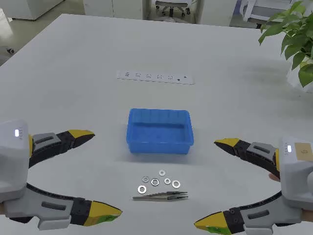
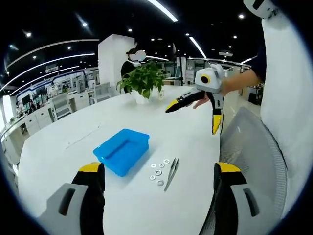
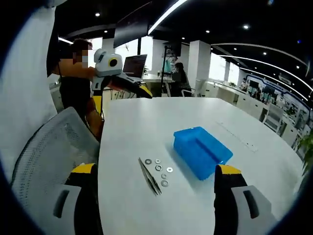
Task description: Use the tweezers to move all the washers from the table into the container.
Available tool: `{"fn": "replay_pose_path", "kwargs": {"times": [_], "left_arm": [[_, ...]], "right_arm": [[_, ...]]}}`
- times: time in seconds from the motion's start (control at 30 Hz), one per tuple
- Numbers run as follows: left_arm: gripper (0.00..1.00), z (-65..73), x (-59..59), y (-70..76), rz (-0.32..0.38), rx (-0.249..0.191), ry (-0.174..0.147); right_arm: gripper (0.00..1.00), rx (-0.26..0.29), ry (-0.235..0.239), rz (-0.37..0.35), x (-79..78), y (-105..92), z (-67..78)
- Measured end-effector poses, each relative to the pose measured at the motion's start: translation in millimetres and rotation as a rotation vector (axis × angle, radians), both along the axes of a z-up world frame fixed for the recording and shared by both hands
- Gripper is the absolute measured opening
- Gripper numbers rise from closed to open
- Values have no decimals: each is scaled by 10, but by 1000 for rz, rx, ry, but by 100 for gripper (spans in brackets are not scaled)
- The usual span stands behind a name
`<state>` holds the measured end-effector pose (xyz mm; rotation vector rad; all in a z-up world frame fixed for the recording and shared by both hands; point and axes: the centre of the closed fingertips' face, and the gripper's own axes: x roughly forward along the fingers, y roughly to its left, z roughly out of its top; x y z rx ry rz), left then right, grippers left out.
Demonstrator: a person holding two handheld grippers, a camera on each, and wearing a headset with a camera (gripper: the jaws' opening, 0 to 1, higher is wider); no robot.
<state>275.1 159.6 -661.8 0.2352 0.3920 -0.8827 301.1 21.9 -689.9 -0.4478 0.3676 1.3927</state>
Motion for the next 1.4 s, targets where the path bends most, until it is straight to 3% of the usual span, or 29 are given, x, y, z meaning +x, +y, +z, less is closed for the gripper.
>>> {"fn": "replay_pose_path", "kwargs": {"times": [0.57, 1.27, 1.4], "left_arm": [[99, -25, -36, -32, 8, -18, 8], [99, -41, -29, -34, 22, -31, 21], [99, -65, -26, -29, 20, -17, 27]], "right_arm": [[100, -48, -1, 33, -89, -24, -102], [98, -45, 28, 44, -143, 1, -112], [97, -45, 35, 47, -155, 1, -124]]}}
